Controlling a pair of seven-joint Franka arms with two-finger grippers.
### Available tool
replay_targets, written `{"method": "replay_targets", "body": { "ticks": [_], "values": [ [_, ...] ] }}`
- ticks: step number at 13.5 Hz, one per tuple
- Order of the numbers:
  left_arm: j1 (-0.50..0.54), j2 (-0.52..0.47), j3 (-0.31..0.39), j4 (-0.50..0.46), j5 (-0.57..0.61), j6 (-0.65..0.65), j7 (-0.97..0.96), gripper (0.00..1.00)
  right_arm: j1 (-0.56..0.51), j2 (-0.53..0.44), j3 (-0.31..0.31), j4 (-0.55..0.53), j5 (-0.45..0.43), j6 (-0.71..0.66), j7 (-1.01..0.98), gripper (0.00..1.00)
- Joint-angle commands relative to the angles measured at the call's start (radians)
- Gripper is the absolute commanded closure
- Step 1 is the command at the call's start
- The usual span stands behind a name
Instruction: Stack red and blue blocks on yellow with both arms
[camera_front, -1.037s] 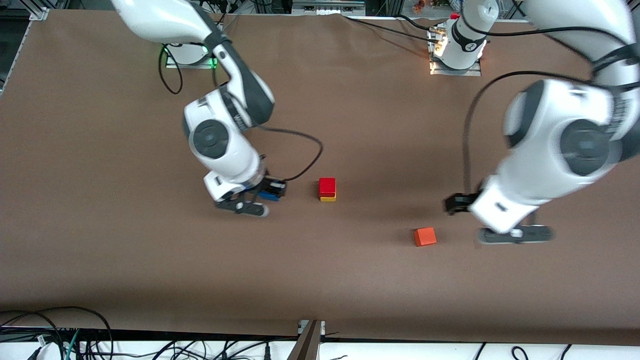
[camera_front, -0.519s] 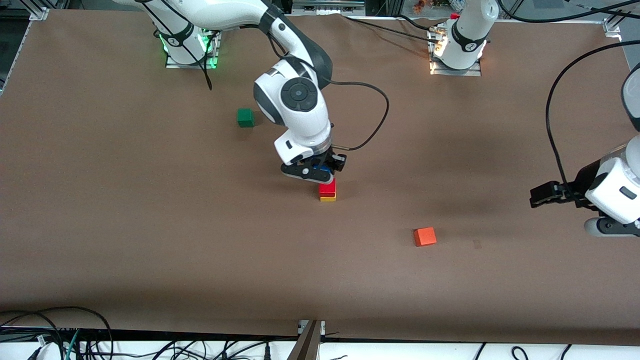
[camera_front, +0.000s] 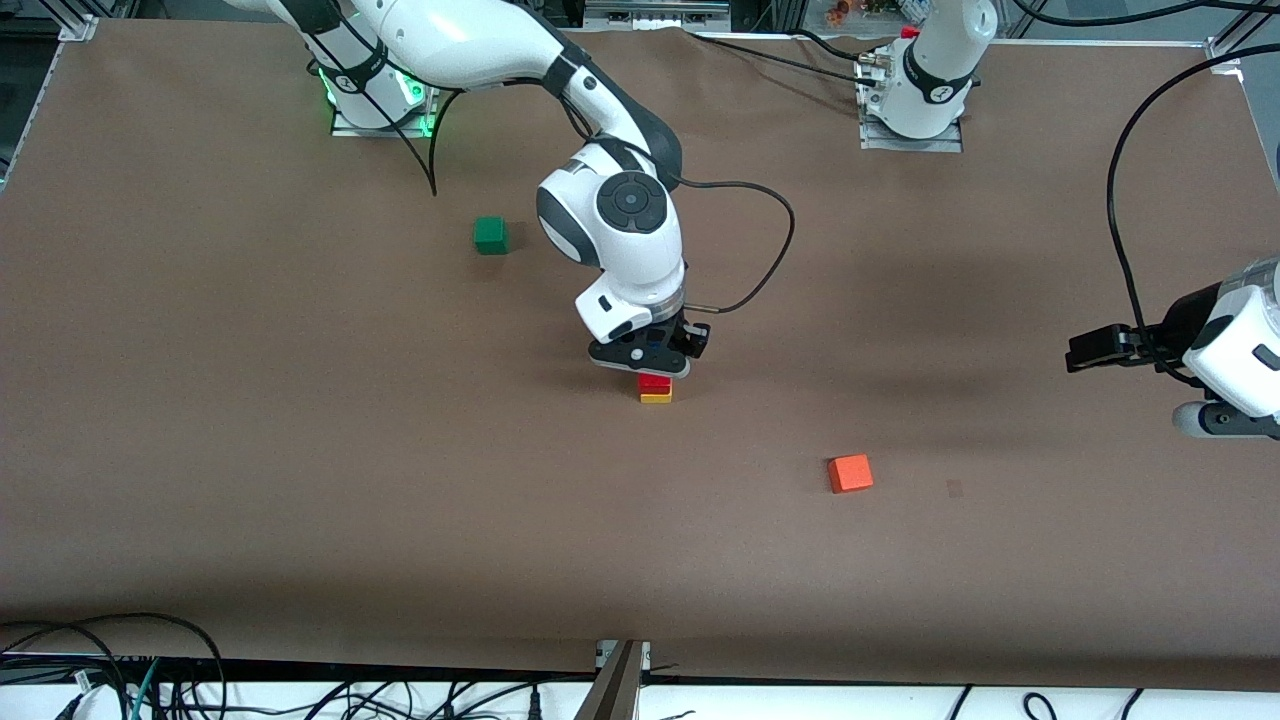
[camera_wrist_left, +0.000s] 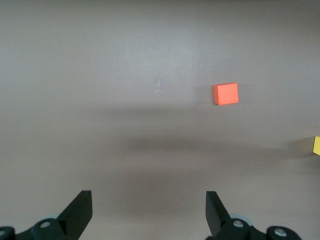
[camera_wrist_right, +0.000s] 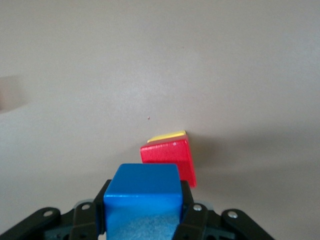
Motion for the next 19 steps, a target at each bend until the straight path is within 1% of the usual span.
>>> {"method": "replay_targets", "body": {
  "ticks": [1, 2, 3, 5, 6, 11, 13, 18, 19],
  "values": [
    [-0.003, -0.161, -0.008, -0.222, -0.012, 0.082, -0.001, 0.00, 0.013, 0.032, -0.011, 0.042, -0.050, 0.017, 0.009, 0.56],
    [-0.009, -0.221, -0.005, -0.312, -0.012, 0.132, -0.007, 0.00, 0.012, 0.032, -0.011, 0.042, -0.053, 0.019, 0.005, 0.56],
    [-0.009, -0.261, -0.005, -0.383, -0.012, 0.172, -0.012, 0.00, 0.011, 0.032, -0.011, 0.042, -0.058, 0.017, 0.003, 0.56],
    [-0.010, -0.322, -0.005, -0.480, -0.012, 0.223, -0.039, 0.00, 0.013, 0.032, -0.011, 0.042, -0.069, 0.011, 0.003, 0.56],
    [-0.010, -0.336, -0.005, -0.503, -0.014, 0.234, -0.044, 0.00, 0.012, 0.032, -0.011, 0.042, -0.079, 0.010, 0.002, 0.56],
    [0.000, -0.310, -0.008, -0.493, -0.015, 0.223, -0.044, 0.00, 0.010, 0.026, -0.011, 0.039, -0.093, 0.003, -0.012, 0.53],
    [0.002, -0.306, -0.008, -0.491, -0.014, 0.228, -0.044, 0.00, 0.008, 0.024, -0.011, 0.041, -0.092, -0.041, -0.023, 0.53],
    [0.011, -0.295, -0.008, -0.470, -0.015, 0.230, -0.038, 0.00, 0.005, 0.016, -0.010, 0.041, -0.089, -0.061, -0.027, 0.52],
    [0.011, -0.292, -0.007, -0.470, -0.015, 0.230, -0.033, 0.00, 0.005, 0.016, -0.010, 0.041, -0.089, -0.059, -0.027, 0.50]
  ]
}}
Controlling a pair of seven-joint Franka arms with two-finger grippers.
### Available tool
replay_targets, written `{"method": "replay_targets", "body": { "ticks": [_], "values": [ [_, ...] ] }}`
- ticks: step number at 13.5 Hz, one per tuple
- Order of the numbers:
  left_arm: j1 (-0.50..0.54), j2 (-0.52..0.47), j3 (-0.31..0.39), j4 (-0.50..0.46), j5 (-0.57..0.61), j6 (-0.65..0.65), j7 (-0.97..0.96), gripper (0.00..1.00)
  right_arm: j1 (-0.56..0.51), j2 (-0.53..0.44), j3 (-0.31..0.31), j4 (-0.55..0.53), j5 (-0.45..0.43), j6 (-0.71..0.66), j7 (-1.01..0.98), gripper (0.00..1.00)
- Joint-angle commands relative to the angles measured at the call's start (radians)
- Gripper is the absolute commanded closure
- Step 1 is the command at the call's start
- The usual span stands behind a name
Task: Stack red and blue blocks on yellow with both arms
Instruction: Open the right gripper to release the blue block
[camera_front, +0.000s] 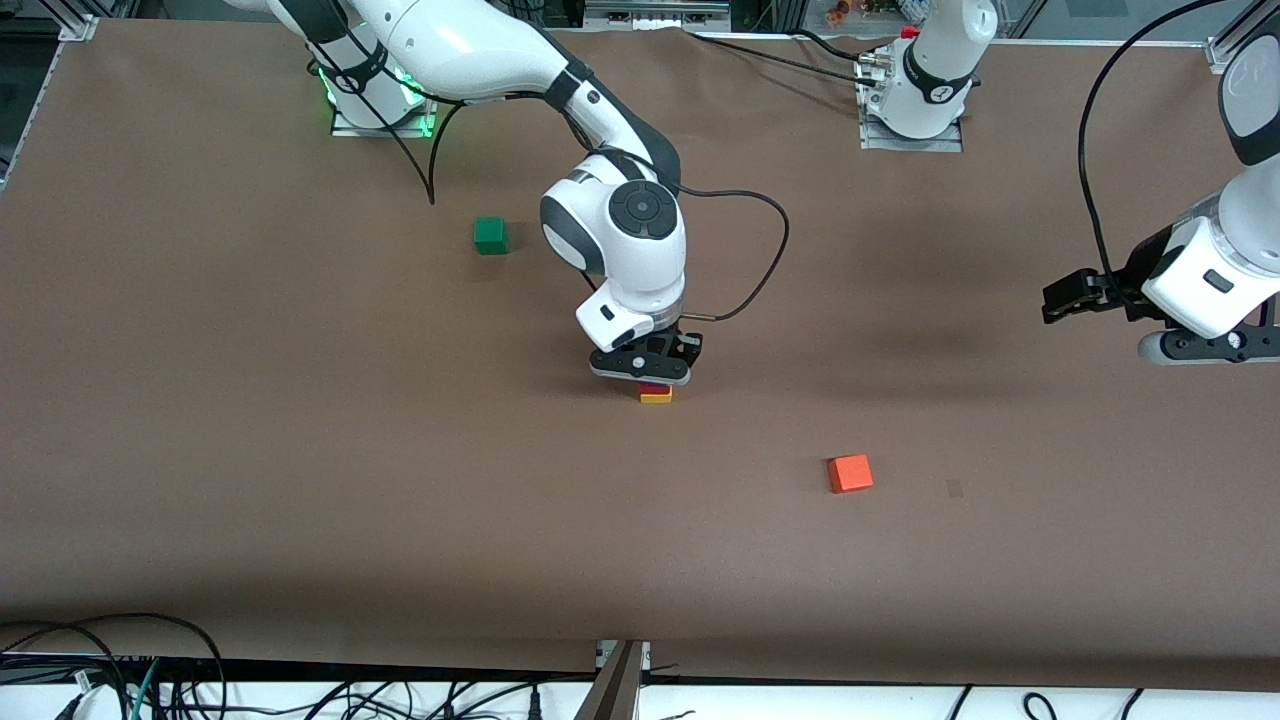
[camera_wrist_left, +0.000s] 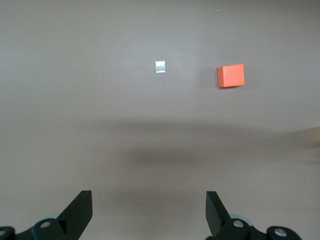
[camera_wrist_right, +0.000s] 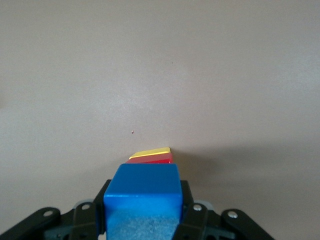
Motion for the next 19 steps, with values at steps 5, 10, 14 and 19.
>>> {"method": "replay_targets", "body": {
  "ticks": [5, 10, 14, 19],
  "values": [
    [0.006, 0.005, 0.002, 0.008, -0.013, 0.006, 0.008, 0.00, 0.004, 0.001, -0.003, 0.019, -0.012, -0.017, -0.008, 0.37],
    [0.006, 0.012, 0.002, 0.021, -0.013, 0.006, 0.010, 0.00, -0.002, -0.008, -0.003, 0.020, -0.003, -0.033, -0.008, 0.01],
    [0.006, 0.012, 0.002, 0.021, -0.010, 0.006, 0.008, 0.00, -0.086, -0.158, -0.004, 0.011, 0.096, -0.119, -0.042, 0.00],
    [0.005, 0.012, 0.002, 0.022, -0.007, 0.006, 0.005, 0.00, -0.344, -0.365, -0.010, -0.030, 0.261, -0.400, -0.381, 0.00]
  ]
}}
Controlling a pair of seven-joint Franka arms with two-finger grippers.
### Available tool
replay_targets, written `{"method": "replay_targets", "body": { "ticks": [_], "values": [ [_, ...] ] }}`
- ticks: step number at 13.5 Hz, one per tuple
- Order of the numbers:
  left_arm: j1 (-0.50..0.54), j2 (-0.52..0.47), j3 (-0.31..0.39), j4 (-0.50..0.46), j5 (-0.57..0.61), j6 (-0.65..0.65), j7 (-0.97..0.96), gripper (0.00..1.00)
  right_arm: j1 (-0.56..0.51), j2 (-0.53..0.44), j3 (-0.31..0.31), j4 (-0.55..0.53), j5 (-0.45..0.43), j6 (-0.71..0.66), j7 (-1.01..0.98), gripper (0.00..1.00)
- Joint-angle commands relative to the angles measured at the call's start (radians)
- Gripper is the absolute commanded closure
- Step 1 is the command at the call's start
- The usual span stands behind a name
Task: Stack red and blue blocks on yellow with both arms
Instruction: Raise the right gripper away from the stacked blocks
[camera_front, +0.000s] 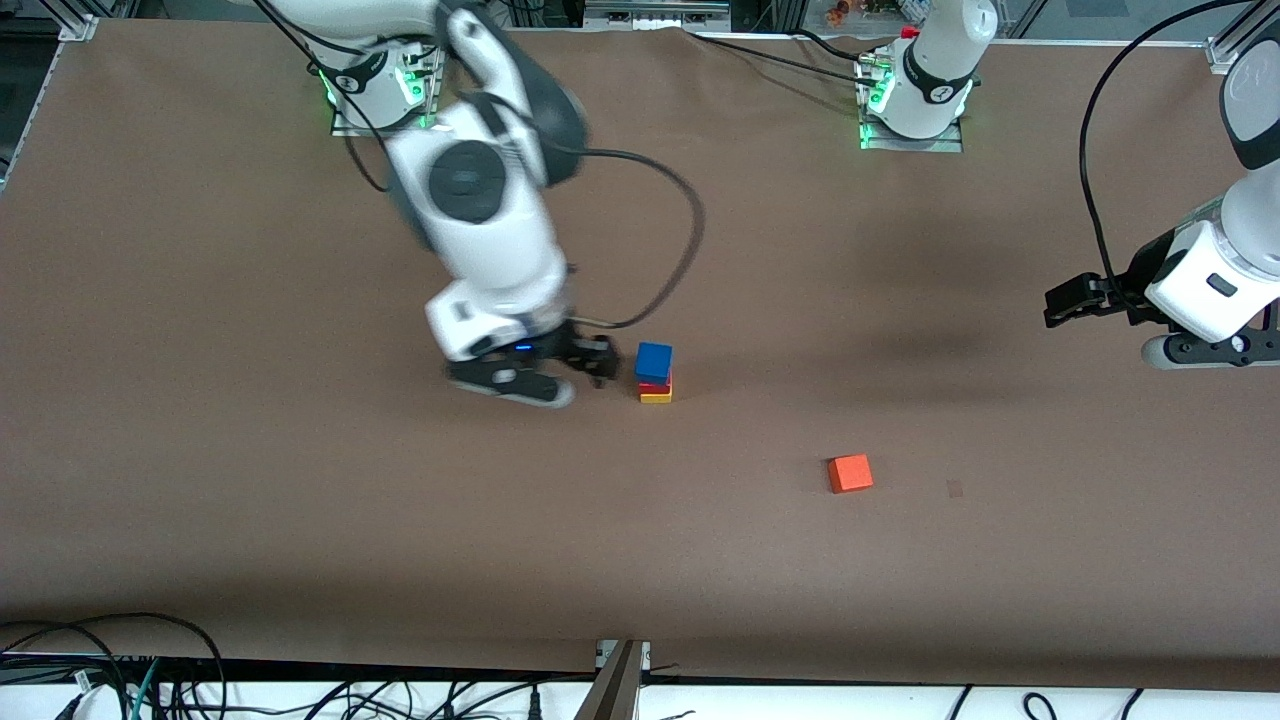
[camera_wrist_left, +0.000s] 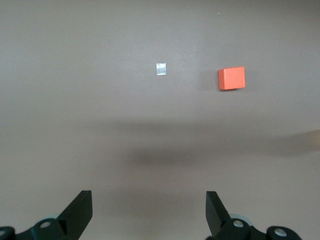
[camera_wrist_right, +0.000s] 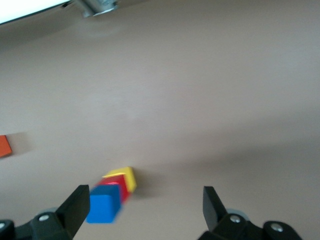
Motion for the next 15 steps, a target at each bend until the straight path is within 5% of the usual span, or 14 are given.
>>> {"method": "replay_targets", "body": {
  "ticks": [1, 3, 5, 8, 15],
  "values": [
    [0.002, 0.008, 0.000, 0.019, -0.007, -0.001, 0.005, 0.00, -0.137, -0.137, 0.011, -0.098, 0.082, -0.102, -0.150, 0.00],
    [0.002, 0.007, 0.000, 0.019, -0.009, -0.001, 0.005, 0.00, -0.222, -0.255, -0.010, -0.176, 0.120, -0.205, -0.304, 0.00],
    [0.004, 0.008, 0.000, 0.019, -0.009, -0.001, 0.001, 0.00, -0.227, -0.364, -0.094, -0.250, 0.120, -0.285, -0.365, 0.00],
    [0.005, 0.008, 0.000, 0.019, -0.012, -0.001, 0.010, 0.00, -0.228, -0.511, -0.136, -0.425, 0.100, -0.269, -0.417, 0.00],
    [0.002, 0.008, 0.000, 0.020, -0.013, -0.001, 0.008, 0.00, -0.280, -0.513, -0.157, -0.436, -0.013, -0.273, -0.698, 0.00]
  ]
}}
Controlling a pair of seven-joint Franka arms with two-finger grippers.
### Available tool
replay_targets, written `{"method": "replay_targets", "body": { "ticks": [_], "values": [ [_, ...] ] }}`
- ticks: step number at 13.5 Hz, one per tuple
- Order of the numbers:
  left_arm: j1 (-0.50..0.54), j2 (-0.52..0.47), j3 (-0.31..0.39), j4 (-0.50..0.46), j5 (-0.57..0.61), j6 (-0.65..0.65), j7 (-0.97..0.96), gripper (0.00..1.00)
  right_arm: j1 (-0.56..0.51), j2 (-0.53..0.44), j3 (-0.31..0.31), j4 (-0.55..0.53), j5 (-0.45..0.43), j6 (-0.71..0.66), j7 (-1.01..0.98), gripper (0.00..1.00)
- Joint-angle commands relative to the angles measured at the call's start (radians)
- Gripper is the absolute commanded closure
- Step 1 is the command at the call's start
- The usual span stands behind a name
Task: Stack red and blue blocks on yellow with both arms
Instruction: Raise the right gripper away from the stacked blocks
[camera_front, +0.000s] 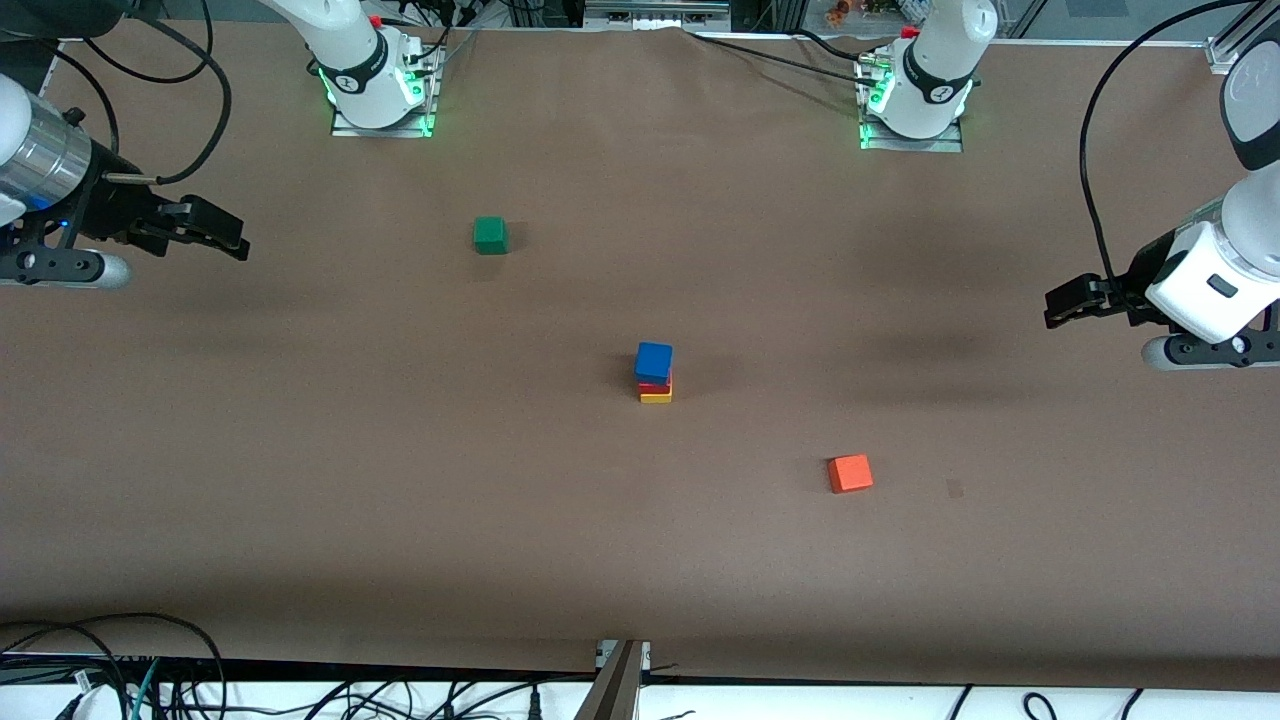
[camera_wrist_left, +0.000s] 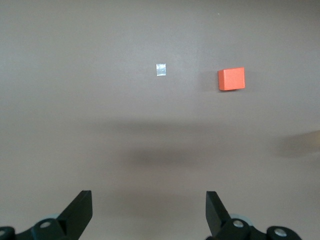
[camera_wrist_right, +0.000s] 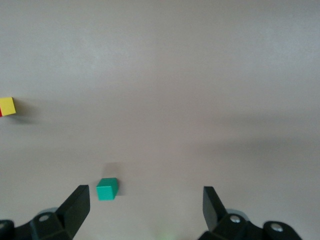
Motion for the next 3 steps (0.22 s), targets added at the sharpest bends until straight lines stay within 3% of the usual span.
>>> {"method": "replay_targets", "body": {
  "ticks": [1, 3],
  "values": [
    [0.002, 0.006, 0.000, 0.017, -0.015, -0.002, 0.010, 0.00, -0.016, -0.012, 0.014, -0.011, -0.041, 0.015, -0.081, 0.00],
    [0.001, 0.006, 0.000, 0.017, -0.013, -0.002, 0.004, 0.00, -0.016, -0.004, 0.014, -0.005, -0.043, 0.015, -0.084, 0.00]
  ]
}}
